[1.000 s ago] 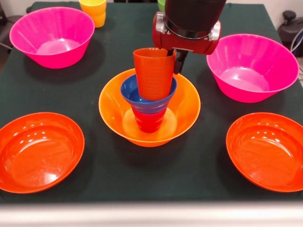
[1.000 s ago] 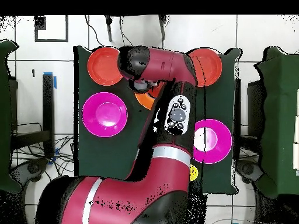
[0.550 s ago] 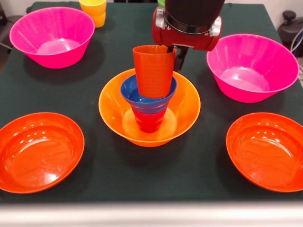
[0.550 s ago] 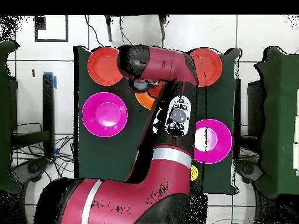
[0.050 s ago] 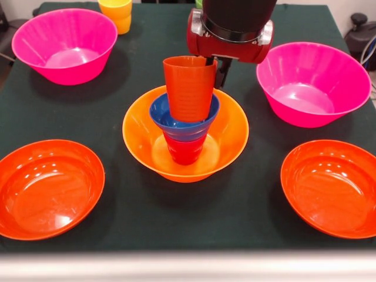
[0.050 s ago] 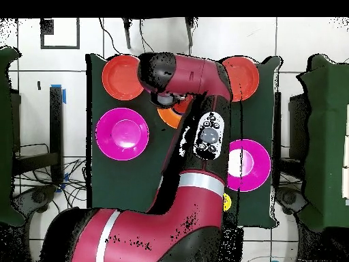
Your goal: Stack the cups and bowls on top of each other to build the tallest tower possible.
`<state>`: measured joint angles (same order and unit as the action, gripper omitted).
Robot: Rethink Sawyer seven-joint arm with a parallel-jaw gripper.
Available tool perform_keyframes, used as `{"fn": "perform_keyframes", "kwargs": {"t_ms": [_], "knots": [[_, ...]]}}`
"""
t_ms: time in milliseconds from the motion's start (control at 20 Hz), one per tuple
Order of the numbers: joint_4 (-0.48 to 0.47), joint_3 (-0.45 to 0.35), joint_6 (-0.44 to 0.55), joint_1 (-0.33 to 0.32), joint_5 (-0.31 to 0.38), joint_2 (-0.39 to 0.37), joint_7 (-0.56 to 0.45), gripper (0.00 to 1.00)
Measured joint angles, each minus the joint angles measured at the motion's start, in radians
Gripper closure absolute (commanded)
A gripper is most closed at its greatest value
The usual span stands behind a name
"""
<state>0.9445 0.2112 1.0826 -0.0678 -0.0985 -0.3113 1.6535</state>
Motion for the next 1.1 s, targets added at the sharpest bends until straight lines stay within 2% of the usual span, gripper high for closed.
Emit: {"fn": "perform_keyframes", "kwargs": {"t_ms": [350,400,1100], "knots": [[0.0,0.0,0.0,0.0,0.0,0.0,0.0,1.0],[0.0,0.0,0.0,0.0,0.0,0.0,0.0,0.0],[0.0,0.0,0.0,0.0,0.0,0.0,0.0,0.0]]}}
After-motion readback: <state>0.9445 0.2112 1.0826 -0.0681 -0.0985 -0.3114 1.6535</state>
